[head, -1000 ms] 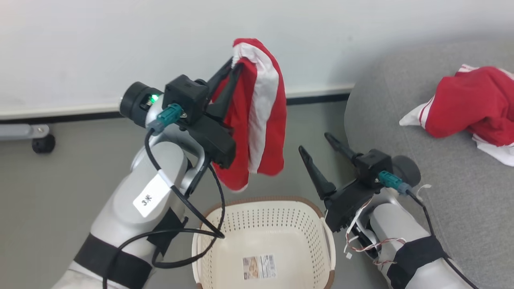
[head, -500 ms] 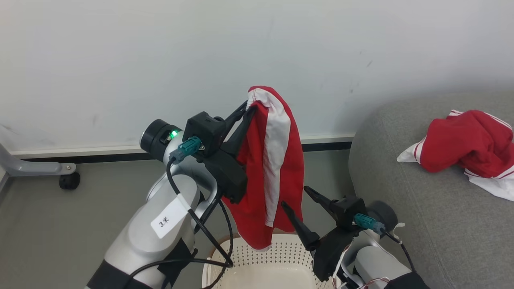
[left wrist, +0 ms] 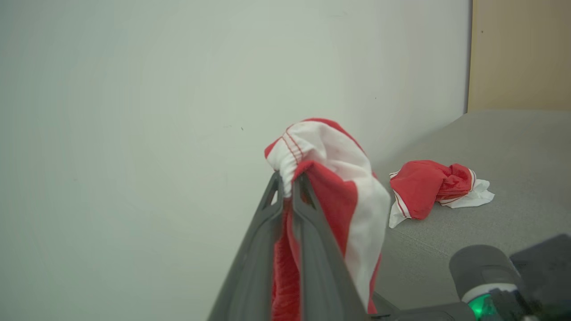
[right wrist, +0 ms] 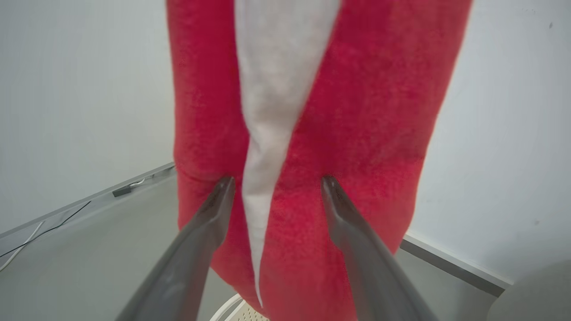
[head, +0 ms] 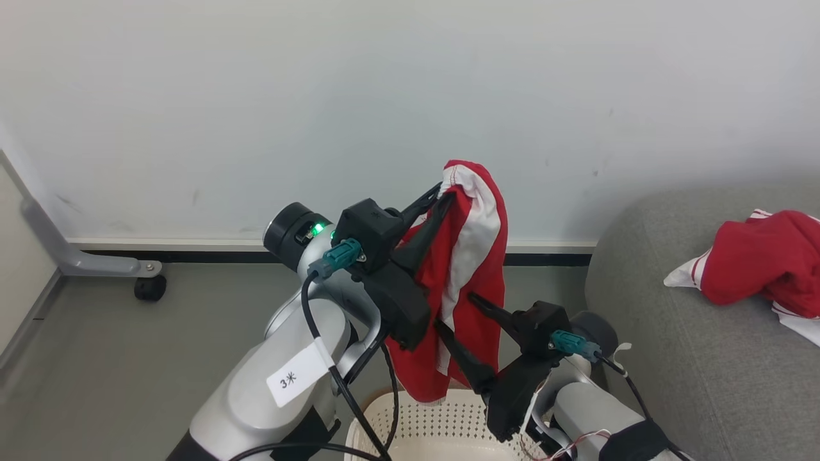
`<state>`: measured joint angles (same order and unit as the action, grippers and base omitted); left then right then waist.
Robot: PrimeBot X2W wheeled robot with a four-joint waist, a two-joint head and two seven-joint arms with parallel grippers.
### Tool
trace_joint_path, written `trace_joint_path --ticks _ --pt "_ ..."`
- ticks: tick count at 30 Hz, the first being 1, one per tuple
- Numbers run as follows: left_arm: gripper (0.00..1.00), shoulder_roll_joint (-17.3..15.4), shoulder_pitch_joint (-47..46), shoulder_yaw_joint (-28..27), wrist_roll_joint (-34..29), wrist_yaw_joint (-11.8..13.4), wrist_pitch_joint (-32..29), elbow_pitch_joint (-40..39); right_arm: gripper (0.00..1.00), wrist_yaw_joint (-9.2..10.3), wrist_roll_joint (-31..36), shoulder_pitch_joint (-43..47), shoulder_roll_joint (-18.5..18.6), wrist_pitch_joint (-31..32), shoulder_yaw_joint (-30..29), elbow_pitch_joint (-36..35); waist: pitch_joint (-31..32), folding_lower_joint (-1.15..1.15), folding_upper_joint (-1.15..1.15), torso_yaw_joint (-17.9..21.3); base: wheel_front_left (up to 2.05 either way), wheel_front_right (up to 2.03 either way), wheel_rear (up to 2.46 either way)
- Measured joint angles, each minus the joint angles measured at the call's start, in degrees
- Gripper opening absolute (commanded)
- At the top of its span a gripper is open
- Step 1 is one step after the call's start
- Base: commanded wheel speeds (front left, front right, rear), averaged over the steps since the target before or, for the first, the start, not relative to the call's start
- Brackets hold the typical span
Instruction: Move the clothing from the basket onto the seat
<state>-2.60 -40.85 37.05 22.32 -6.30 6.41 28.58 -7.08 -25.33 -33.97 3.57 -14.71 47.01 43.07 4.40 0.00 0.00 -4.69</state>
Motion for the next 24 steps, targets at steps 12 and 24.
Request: trace_joint_path --ticks 12,24 --pt "0.0 -0.22 3.81 0.11 2.27 1.54 -2.37 -5.7 0.0 1.05 -4.57 -3.77 -0.05 0.0 3.76 1.53 0.83 0.0 0.0 -1.3 0.0 0.0 0.0" --pt "1.0 -4.66 10.62 -2.74 3.45 3.36 -2.78 -7.53 0.0 1.03 -5.65 -3.96 0.08 0.0 1.51 4.24 0.6 0.0 0.0 3.77 0.0 0.0 0.0"
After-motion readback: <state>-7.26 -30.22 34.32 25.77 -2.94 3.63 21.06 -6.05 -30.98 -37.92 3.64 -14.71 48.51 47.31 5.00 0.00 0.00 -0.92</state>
